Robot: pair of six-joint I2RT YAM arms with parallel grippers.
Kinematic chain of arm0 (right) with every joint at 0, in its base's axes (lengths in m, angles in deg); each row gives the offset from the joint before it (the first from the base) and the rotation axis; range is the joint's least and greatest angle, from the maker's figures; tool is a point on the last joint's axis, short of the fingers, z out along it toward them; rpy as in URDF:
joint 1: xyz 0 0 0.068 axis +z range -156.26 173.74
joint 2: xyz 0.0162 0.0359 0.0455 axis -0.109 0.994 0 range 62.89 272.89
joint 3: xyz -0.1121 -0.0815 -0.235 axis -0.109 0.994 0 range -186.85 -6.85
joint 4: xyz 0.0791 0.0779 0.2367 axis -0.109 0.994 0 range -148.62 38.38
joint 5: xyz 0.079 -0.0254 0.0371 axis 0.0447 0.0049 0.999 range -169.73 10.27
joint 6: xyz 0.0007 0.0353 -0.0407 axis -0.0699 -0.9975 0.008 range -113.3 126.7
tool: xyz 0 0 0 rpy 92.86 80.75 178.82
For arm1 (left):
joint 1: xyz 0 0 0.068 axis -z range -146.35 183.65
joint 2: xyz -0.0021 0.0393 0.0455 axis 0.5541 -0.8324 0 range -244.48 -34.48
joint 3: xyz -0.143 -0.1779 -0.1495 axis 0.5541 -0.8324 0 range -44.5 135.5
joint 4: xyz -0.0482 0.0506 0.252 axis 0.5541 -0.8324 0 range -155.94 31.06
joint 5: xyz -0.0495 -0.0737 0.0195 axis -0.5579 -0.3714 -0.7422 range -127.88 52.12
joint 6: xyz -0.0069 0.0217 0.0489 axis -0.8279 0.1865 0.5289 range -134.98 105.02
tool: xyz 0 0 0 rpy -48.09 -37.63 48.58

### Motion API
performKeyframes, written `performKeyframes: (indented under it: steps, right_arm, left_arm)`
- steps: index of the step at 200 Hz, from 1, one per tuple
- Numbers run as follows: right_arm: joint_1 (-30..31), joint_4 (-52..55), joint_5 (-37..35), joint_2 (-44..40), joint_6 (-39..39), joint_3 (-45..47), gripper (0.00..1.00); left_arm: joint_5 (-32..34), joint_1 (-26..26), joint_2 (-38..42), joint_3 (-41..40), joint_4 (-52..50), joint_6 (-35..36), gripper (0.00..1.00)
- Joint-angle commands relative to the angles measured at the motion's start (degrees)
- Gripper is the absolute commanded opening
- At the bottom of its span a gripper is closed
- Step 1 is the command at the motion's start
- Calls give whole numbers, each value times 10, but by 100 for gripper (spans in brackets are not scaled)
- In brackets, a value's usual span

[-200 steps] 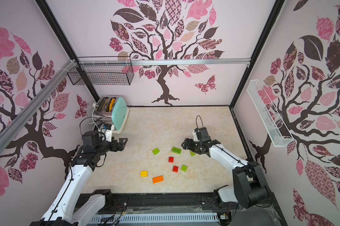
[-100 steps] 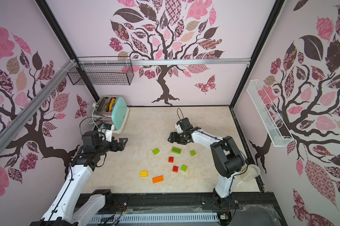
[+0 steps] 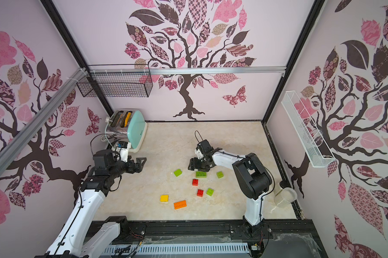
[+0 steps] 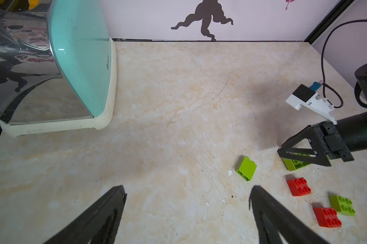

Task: Assemble a giraffe with lego
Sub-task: Adjust the lego brick at the center of the board.

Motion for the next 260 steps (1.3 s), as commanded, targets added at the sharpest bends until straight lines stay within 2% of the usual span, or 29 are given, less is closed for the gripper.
performKeyframes:
  steps: [1, 34, 84, 133, 156, 182, 204, 260]
  right_arm:
    - [9, 31, 2, -53, -3, 8, 74]
    - [15, 40, -24, -124, -22, 66, 73]
    - [35, 22, -15, -185, -62, 145, 73]
    - [43, -9, -15, -160, -78, 164, 73]
    - [43, 16, -39, -137, -70, 140, 71]
    - [43, -4, -53, -129, -71, 134, 71]
    - [42, 31, -86, -104, -54, 97, 71]
    - [42, 28, -96, -72, -36, 60, 71]
  left_arm:
    - [-15, 2, 9, -3, 6, 3, 98]
    - [-11, 4, 12, -4, 4, 4, 98]
    - [-19, 4, 9, -6, 9, 2, 98]
    - [-21, 4, 11, -8, 9, 3, 98]
    - [-18, 2, 8, -4, 2, 3, 98]
    - [-22, 3, 13, -9, 7, 5, 98]
    - [-18, 3, 11, -5, 2, 4, 98]
    - [-19, 13, 4, -6, 5, 0, 98]
